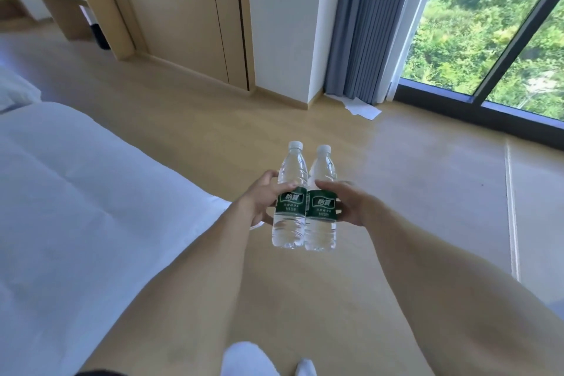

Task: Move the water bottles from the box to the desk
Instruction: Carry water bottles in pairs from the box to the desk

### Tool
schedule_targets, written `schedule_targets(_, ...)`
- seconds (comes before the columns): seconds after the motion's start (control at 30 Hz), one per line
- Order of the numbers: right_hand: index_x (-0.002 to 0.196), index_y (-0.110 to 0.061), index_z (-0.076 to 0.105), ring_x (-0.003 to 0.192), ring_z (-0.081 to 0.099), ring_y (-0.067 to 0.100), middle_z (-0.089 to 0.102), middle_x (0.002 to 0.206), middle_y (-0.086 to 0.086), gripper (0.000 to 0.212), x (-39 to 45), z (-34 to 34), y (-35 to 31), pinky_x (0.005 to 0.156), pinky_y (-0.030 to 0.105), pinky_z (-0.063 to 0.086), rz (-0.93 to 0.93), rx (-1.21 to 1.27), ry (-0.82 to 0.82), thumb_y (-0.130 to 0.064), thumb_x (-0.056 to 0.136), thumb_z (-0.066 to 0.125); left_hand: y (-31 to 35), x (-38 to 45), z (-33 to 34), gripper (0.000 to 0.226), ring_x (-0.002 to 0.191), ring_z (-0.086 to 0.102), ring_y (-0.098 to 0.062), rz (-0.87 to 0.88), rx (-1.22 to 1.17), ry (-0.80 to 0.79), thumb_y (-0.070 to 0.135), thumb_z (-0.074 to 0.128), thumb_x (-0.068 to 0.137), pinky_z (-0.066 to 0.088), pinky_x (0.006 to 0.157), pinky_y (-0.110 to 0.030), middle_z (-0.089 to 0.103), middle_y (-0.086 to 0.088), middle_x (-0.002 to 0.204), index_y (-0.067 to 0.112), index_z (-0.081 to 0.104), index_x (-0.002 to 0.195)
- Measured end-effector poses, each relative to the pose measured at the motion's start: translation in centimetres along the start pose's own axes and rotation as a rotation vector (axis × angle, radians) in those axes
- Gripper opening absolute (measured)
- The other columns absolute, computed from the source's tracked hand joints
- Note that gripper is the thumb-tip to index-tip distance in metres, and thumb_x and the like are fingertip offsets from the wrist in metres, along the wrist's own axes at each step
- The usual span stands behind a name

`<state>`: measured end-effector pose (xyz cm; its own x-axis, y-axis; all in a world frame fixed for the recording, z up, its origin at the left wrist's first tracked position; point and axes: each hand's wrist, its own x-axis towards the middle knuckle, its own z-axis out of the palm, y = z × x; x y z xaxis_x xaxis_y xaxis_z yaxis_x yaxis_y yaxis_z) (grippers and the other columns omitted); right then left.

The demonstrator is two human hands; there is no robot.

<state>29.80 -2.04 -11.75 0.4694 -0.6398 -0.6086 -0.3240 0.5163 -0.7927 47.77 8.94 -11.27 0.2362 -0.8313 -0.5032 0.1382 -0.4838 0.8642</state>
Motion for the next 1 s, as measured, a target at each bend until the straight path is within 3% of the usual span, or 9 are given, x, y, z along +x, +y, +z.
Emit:
schedule_targets(0.3,0.112,-0.005,0.065,0.08,0.07,0.026,0.073,0.087,0.01,0.045,11.2,-1.0,-6.4,0.07,0.04,0.06,-0.004,-0.088,-0.015,-0.037,0.083,0.079,2.7,10.5,-3.0,0.053,0.11,0.067,-0.029,-0.033,-0.047,0.034,0.042,0.078,0.085,0.057,0.082,-0.062,0.07,-0.008,0.12,0.022,0.056,0.128)
schedule_targets(0.47,0.112,-0.007,0.064,0.079,0.071,0.027,0.073,0.087,0.01,0.045,19.8,0.5,-11.2,0.068,0.04,0.06,0.008,-0.133,-0.017,-0.036,0.083,0.079,5.2,18.5,-7.3,0.048,0.105,0.07,-0.029,-0.012,-0.102,0.067,0.046,0.08,0.079,0.058,0.077,-0.064,0.075,-0.006,0.11,0.027,0.064,0.119)
schedule_targets(0.6,0.111,-0.007,0.064,0.084,0.07,0.028,0.072,0.091,0.012,0.044,26.5,2.7,-16.7,0.077,0.045,0.061,0.011,-0.159,-0.009,-0.035,0.082,0.08,9.0,24.5,-12.0,0.05,0.097,0.072,-0.026,0.01,-0.13,0.099,0.05,0.081,0.068,0.061,0.07,-0.058,0.077,-0.002,0.1,0.029,0.067,0.111)
schedule_targets(0.73,0.109,-0.008,0.066,0.085,0.071,0.027,0.073,0.095,0.012,0.041,31.9,5.5,-22.4,0.072,0.04,0.06,0.008,-0.191,-0.038,-0.036,0.082,0.08,13.3,29.2,-16.8,0.044,0.099,0.072,-0.026,0.032,-0.129,0.115,0.049,0.078,0.073,0.061,0.069,-0.054,0.075,-0.004,0.105,0.029,0.067,0.111)
schedule_targets(1.0,0.109,-0.008,0.068,0.087,0.072,0.028,0.075,0.096,0.012,0.043,41.6,10.2,-30.7,0.081,0.044,0.06,-0.007,-0.207,-0.114,-0.037,0.079,0.081,18.3,36.0,-24.3,0.037,0.097,0.073,-0.026,0.06,-0.127,0.249,0.046,0.077,0.079,0.06,0.07,-0.062,0.076,-0.004,0.105,0.031,0.069,0.111)
